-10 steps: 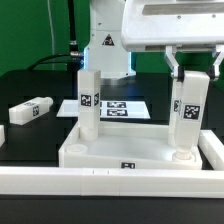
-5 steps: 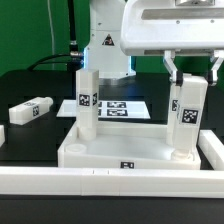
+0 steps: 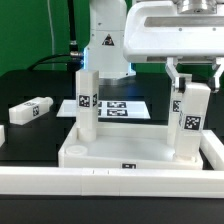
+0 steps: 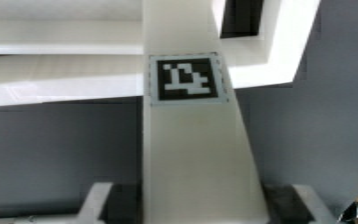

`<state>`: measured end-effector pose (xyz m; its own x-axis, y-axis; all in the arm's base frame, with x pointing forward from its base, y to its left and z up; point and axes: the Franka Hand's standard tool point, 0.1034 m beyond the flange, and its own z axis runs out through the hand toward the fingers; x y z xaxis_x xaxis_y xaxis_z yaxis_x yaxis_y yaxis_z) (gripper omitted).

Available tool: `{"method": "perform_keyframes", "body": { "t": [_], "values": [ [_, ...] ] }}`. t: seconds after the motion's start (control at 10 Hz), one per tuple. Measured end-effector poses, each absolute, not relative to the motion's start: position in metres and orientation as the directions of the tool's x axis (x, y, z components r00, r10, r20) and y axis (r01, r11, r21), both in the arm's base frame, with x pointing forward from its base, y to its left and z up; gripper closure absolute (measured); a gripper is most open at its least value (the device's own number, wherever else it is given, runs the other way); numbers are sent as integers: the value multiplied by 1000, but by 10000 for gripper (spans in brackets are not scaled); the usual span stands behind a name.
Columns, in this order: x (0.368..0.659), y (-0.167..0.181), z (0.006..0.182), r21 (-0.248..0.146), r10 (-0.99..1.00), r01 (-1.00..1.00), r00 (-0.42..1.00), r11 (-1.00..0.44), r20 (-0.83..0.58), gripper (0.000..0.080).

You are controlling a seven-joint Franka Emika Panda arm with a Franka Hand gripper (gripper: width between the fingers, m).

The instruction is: Assemble desk

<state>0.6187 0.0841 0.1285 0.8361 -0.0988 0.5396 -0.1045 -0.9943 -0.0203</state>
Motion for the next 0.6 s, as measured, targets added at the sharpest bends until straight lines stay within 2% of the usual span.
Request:
{"method": "perform_keyframes", "body": {
  "t": [0.1, 0.2, 0.3, 0.4, 0.6],
  "values": [
    [619, 84, 129, -20, -99, -105, 836, -994, 540, 507],
    [619, 84, 128, -20, -99, -105, 837, -994, 539, 399],
    [619, 84, 128, -20, -99, -105, 837, -994, 538, 249],
    [618, 84, 128, -19, -99, -105, 837, -994, 538, 180],
    [619, 81, 129, -16, -95, -103, 837, -995, 539, 159]
  ]
}}
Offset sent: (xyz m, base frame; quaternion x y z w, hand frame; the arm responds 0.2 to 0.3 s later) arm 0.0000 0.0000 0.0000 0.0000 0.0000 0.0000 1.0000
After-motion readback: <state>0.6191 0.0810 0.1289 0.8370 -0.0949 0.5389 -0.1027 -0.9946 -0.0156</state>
